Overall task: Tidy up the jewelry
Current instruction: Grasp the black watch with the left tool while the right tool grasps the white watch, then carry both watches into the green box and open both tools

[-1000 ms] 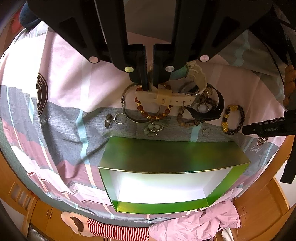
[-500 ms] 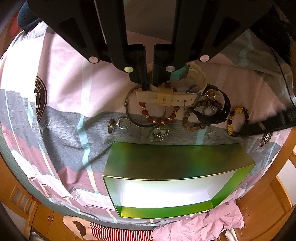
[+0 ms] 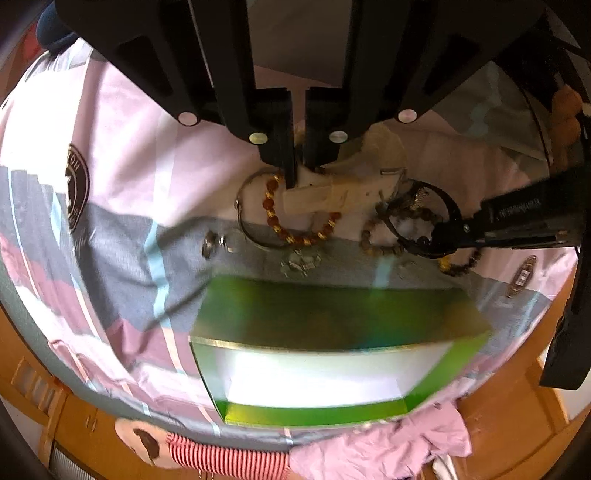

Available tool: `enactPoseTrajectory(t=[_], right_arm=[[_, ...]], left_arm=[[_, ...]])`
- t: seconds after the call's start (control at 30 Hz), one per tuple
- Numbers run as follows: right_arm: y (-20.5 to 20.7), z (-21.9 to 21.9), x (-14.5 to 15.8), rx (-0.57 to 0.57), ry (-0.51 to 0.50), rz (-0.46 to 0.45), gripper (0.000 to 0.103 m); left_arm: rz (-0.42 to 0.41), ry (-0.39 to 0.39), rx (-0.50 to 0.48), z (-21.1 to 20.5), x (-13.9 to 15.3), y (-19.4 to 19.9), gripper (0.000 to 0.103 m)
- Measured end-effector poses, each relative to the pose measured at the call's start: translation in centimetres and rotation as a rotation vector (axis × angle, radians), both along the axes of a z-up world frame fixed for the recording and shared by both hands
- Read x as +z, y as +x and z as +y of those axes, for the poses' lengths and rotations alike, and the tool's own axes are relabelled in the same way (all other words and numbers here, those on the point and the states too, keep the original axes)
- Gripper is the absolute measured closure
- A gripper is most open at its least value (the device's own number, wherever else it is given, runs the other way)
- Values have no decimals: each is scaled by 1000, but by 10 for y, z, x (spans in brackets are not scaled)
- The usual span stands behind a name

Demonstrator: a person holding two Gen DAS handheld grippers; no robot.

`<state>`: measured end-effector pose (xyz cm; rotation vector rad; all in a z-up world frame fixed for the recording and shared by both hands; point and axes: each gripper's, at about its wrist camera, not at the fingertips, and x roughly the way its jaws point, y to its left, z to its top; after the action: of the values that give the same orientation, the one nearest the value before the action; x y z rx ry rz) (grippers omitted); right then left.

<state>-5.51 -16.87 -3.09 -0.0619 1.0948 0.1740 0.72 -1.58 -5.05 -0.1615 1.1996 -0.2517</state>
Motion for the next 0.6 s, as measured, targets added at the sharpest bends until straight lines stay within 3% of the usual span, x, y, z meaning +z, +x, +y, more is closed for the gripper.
enactPoseTrajectory(t=[0.2,0.33,0.5,0.6], right_arm=[[3,-10,39,-18,50,-79,98],[7,-7,51,-6,49,-100,98],[10,-9,42,-22,55,-59,98],[9,-11,41,-28,60,-53,98]], left_arm=[[-65,-87,-4,24,51,10,92],[-88,-40,-59,21,72,18,92],[-81,-38,-134,10,82,28,91],[-24,-36,-155,7,61,24,91]])
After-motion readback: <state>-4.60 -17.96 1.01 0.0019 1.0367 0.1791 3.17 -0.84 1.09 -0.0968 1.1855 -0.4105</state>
